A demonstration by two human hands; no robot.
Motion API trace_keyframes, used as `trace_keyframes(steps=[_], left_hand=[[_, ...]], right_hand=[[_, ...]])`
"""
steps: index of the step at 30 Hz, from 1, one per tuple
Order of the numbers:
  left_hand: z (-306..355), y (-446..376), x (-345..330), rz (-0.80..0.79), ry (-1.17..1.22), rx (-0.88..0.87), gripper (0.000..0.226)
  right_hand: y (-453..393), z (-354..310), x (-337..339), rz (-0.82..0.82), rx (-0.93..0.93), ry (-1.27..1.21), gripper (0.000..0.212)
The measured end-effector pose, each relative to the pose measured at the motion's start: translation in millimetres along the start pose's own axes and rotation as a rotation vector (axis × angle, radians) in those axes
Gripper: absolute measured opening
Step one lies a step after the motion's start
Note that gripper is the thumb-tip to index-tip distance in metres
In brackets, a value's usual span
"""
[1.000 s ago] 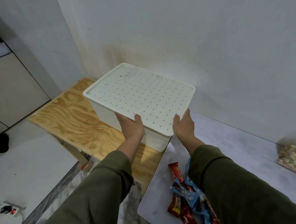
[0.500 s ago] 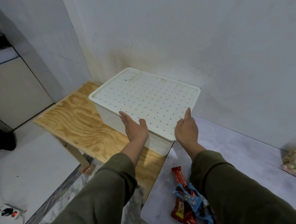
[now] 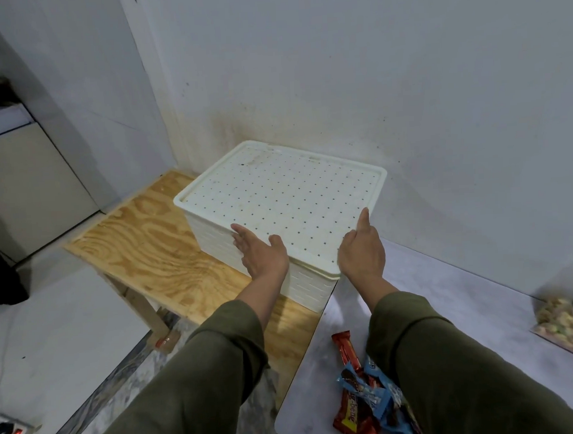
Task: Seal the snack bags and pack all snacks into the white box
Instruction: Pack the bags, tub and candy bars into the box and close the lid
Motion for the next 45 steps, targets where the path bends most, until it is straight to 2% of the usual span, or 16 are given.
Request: trace_keyframes(steps=[10,18,26,34,39,45], left_hand=[[24.9,0.8,18.2,0.038,0.04,-0.057,0.078],[32.8,-3.7,101.8,0.136,0.056,-0.083,0.08],[-5.0,-28.5,239.0,0.243,0.061,-0.098,0.083],[-66.2,-88.2,355.9,0.213,-0.062,-0.057,0.082],[-116.6,-128.1,390.5,0.152,-0.065,0.012,0.084],[-171.4,-164.4,384.6,0.08,-0.071,0.1,0.083]], right_hand=[[-1.1,-31.3,23.6,0.042,0.073,0.003,0.057],[8.0,-108.6,-0.7,0.0,0.169,-0.048,0.056],[34.1,-223.4,-82.5,-0.079,0.28,-0.124,0.055],[51.8,-307.4,-198.1,-0.093,0.192,-0.132,0.056],[44.4,-331.3,-261.1,-0.094,0.127,-0.086,0.056],[29.4,-315.0,-318.8,-0.154,0.061,-0.035,0.055]])
Point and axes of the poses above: each hand's wrist, its own y-axis away from the middle knuckle, its own x-axis out of the back of the hand, z = x × y, the point moved 7 cm from there along -y, towards the middle knuckle, and after that the axes turned 14 degrees about -z, right-handed, at the moved point
